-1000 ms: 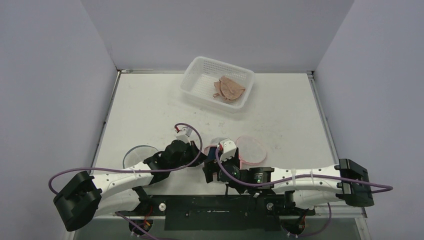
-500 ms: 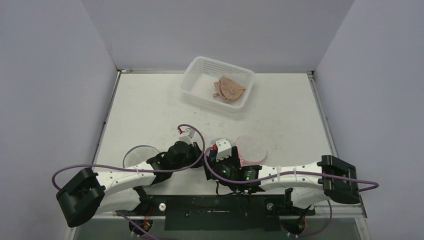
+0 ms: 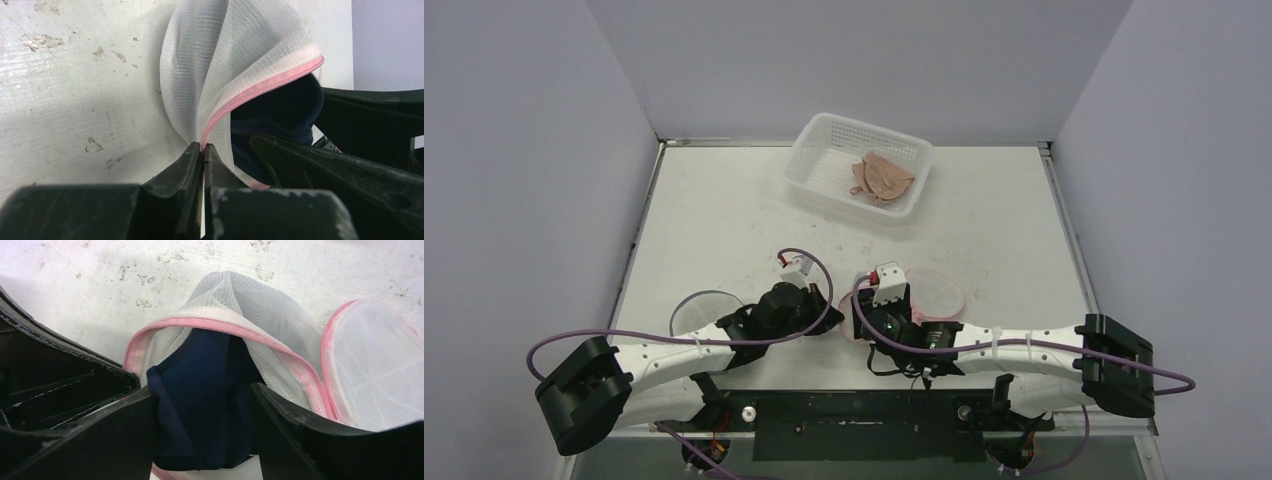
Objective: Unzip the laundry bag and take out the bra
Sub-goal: Pick up the bra from the laundry bag.
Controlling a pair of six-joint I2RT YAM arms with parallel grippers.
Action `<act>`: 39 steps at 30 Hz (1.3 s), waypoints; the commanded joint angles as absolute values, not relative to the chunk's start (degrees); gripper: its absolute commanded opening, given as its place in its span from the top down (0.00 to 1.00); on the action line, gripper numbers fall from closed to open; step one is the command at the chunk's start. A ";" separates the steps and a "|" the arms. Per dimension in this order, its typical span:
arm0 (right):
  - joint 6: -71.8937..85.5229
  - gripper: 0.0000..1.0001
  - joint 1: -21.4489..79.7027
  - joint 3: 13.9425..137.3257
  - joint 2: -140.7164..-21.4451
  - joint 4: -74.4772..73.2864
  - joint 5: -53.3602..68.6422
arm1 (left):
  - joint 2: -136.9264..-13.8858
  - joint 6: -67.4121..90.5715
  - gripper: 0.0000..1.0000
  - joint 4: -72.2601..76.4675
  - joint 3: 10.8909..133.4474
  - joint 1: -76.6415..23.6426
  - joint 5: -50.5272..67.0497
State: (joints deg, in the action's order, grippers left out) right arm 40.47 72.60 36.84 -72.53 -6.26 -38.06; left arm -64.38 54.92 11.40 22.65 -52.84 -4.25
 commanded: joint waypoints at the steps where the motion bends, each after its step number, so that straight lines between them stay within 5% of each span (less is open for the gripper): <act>1: 38.60 0.35 71.37 36.59 -71.99 -2.13 -36.38 | -63.92 54.98 1.00 14.30 23.95 -53.15 -4.51; 8: 38.44 0.40 69.51 37.45 -75.21 -2.25 -33.46 | -64.17 54.98 1.00 14.18 24.26 -53.20 -4.37; 17: 38.70 0.94 68.99 36.03 -69.78 -4.78 -30.52 | -64.03 54.59 1.00 13.00 25.08 -53.24 -4.85; 39: 24.13 0.95 59.64 44.52 -51.89 -16.05 4.09 | -63.16 53.35 1.00 8.46 28.59 -52.96 -7.94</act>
State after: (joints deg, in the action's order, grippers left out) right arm 26.79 60.97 40.14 -54.52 -14.61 -1.80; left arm -64.36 54.43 8.73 26.22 -52.84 -6.11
